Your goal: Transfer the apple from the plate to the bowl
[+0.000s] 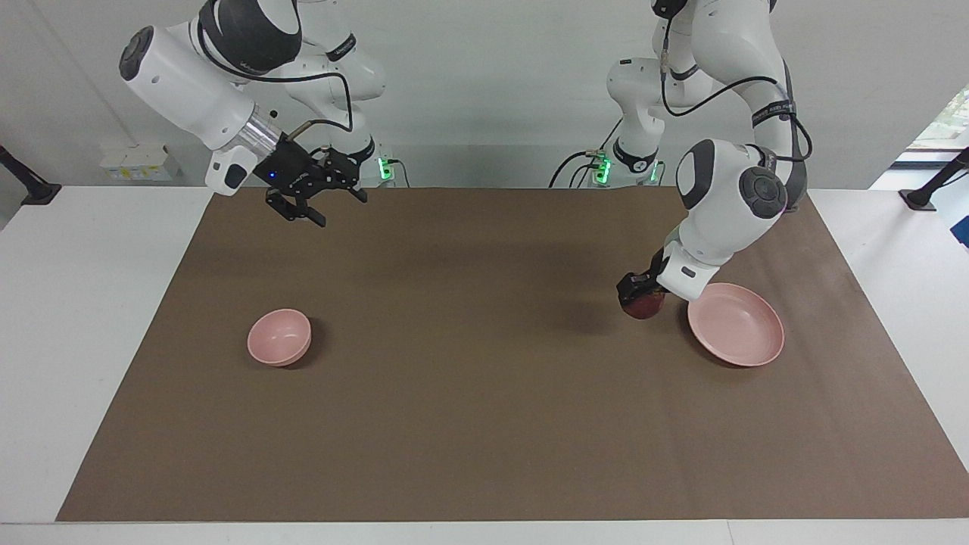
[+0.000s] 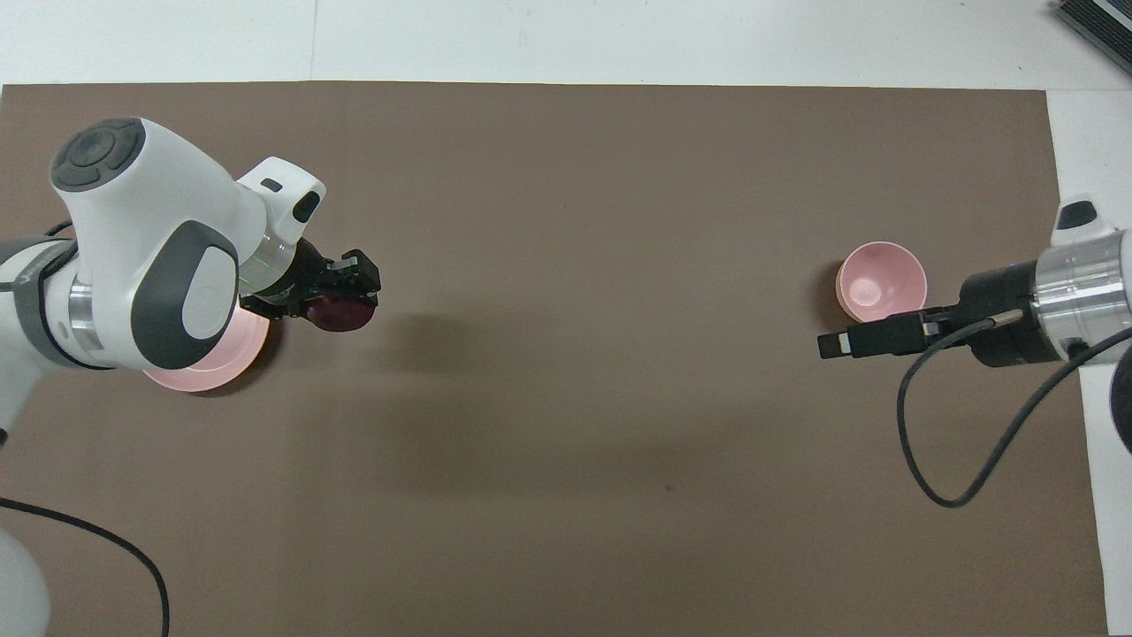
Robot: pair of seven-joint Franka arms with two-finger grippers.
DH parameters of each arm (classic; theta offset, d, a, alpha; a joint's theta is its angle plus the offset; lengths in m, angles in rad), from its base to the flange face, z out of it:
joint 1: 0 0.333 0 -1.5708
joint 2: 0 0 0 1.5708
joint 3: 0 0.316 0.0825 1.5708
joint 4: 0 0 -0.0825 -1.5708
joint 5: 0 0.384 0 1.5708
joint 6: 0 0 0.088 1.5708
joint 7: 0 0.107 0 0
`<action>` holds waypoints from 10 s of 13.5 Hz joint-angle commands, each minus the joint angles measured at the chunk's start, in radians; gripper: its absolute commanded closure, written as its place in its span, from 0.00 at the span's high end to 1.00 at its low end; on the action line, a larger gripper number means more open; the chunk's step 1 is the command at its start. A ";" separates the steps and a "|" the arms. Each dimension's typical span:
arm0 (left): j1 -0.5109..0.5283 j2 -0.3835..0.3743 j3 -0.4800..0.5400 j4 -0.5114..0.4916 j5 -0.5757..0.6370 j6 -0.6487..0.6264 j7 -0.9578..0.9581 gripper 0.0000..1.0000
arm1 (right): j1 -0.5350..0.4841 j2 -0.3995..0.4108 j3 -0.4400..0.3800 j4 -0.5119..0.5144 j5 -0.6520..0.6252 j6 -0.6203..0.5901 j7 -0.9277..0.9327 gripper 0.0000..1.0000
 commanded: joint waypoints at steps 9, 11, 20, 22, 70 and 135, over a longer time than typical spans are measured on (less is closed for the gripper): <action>-0.026 -0.009 -0.079 0.018 -0.717 -0.154 -0.484 0.00 | 0.092 -0.035 0.001 -0.234 0.631 0.158 -0.135 1.00; -0.026 -0.011 -0.108 0.010 -0.838 -0.137 -0.545 0.00 | 0.102 -0.029 0.003 -0.266 0.752 0.164 -0.147 1.00; -0.040 -0.086 -0.249 -0.102 -1.271 -0.002 -0.772 0.00 | 0.093 -0.037 0.001 -0.292 0.824 0.118 -0.147 1.00; -0.072 -0.104 -0.251 -0.149 -1.375 0.038 -0.772 0.00 | 0.085 -0.039 0.001 -0.294 0.824 0.104 -0.147 1.00; 0.240 0.012 -0.300 0.016 -0.351 -0.073 -0.202 1.00 | -0.061 0.081 0.000 -0.211 -0.224 0.358 0.097 0.00; 0.241 -0.247 -0.042 0.272 0.238 -0.419 0.322 1.00 | -0.066 0.014 0.058 0.298 -0.624 -0.246 0.119 1.00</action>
